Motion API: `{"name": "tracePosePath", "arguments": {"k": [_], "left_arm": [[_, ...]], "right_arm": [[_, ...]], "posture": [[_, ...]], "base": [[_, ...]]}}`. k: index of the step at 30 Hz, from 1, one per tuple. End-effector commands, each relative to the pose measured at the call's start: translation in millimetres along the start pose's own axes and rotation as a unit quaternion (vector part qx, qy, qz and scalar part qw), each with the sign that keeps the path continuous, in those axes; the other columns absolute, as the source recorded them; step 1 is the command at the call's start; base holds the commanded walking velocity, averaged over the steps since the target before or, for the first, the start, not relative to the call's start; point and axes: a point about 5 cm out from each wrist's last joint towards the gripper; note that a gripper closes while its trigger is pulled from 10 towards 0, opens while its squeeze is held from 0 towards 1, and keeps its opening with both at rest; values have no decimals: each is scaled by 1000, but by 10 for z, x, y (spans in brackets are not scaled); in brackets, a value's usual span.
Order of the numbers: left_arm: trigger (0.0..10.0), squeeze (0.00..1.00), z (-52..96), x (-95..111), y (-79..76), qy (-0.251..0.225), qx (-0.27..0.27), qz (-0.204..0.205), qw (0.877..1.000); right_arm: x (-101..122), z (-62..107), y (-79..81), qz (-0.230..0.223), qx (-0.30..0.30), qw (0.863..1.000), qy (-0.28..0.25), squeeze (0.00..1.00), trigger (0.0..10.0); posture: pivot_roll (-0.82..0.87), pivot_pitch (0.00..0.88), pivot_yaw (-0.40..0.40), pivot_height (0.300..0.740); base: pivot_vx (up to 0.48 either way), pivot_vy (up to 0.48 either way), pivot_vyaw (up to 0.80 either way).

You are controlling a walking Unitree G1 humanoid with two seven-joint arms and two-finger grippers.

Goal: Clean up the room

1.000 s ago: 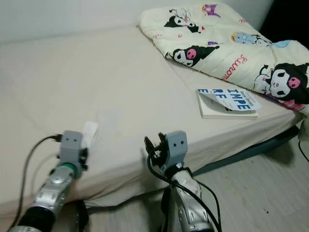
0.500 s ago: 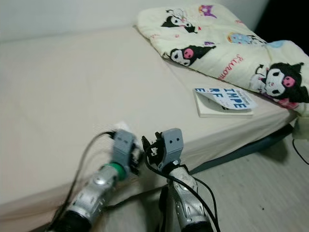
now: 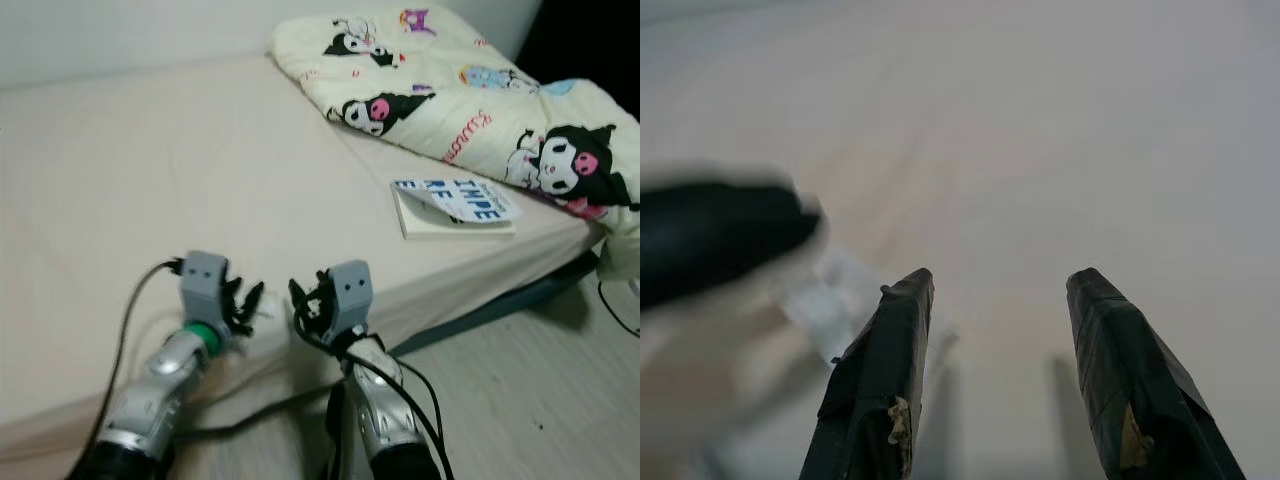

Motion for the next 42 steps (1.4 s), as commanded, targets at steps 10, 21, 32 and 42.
{"name": "tracePosePath", "arguments": {"k": [10, 21, 32, 42], "left_arm": [[10000, 0, 727, 60, 528, 35, 77, -61, 995], [10000, 0, 945, 119, 432, 47, 94, -51, 993], [10000, 0, 976, 135, 395, 53, 103, -47, 992], [10000, 0, 874, 116, 311, 54, 97, -33, 993]], "right_arm": [[-212, -137, 128, 68, 69, 993, 69, 0, 10000], [-48, -325, -80, 99, 45, 992, 60, 0, 10000], [-357, -208, 149, 101, 167, 969, 150, 0, 10000], [-560, -65, 47, 144, 154, 952, 221, 0, 0]], "posture": [[92, 338, 36, 535], [127, 387, 29, 535], [134, 391, 27, 535], [108, 352, 24, 535]], "base": [[0, 0, 0], [0, 0, 0], [0, 0, 0], [0, 0, 0]]}}
Point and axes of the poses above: a point about 5 cm out from each wrist's last joint towards the gripper, its own z axis pointing back from the gripper into the wrist, its own x axis along the axis of the wrist's last joint, y = z × x, and after that the axes turned 14 degrees about z, right-handed
